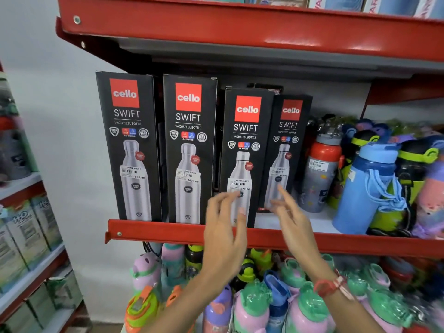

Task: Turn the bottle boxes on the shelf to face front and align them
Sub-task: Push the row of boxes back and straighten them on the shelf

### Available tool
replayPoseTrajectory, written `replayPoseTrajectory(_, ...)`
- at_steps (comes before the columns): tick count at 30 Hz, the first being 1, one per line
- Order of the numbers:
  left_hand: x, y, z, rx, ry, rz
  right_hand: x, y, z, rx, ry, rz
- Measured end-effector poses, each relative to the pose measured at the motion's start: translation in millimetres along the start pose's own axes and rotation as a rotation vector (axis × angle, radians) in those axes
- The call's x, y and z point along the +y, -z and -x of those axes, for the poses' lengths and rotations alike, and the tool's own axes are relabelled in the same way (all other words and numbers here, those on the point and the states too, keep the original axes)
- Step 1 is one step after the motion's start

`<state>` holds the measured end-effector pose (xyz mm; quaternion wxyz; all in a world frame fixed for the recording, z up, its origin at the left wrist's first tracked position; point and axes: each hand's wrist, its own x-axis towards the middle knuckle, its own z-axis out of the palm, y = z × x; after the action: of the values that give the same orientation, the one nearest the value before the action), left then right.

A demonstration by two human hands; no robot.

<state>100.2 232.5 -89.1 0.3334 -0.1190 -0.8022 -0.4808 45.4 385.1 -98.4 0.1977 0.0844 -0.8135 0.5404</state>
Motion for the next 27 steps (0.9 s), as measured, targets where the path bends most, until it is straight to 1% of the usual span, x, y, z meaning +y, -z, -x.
replayPoseTrajectory(1,4.2,-9.8,-2.5,-0.057,-0.021,0.041,5.5,5.1,-10.4,0.04,-0.014,-0.009)
replayPoseTrajectory(3,9.3,-36.1,-9.3,-0.249,0.035,0.132,16.1,14.5,-31.8,0.086,-0.063,0.004)
replayPoseTrajectory(5,10.7,-68.4,-19.6,-0.391,0.128,0.144,24.4,20.6,-50.3,0.065,-0.121,-0.001)
replayPoseTrajectory(6,12.0,-83.0,-25.5,-0.413,0.182,0.141,26.7,21.7,-56.9,0.029,-0.157,-0.01)
replayPoseTrajectory(8,13.9,-104.2,-38.4,-0.359,0.314,0.172,30.7,20.5,-65.1,-0.032,-0.206,-0.032)
replayPoseTrajectory(10,13.2,-116.1,-51.9,-0.305,0.429,0.196,30.7,19.0,-68.3,-0.064,-0.199,-0.04)
replayPoseTrajectory(12,9.6,-118.9,-59.5,-0.312,0.513,0.191,27.3,19.3,-67.0,-0.09,-0.199,-0.016)
replayPoseTrajectory(14,6.1,-116.9,-57.6,-0.322,0.498,0.149,26.1,22.6,-61.3,-0.1,-0.2,0.025)
replayPoseTrajectory(19,18.2,-112.7,-29.5,-0.278,0.446,0.03,27.0,35.6,-25.9,-0.086,-0.105,0.143)
replayPoseTrajectory(21,25.0,-106.4,-16.9,-0.267,0.416,0.013,25.4,41.3,-11.1,-0.076,-0.093,0.15)
replayPoseTrajectory(25,26.2,-87.3,0.5,-0.306,0.331,-0.037,15.3,50.3,12.2,-0.088,-0.087,0.126)
replayPoseTrajectory(27,24.6,-79.0,5.0,-0.323,0.318,-0.054,10.0,51.5,20.0,-0.095,-0.09,0.118)
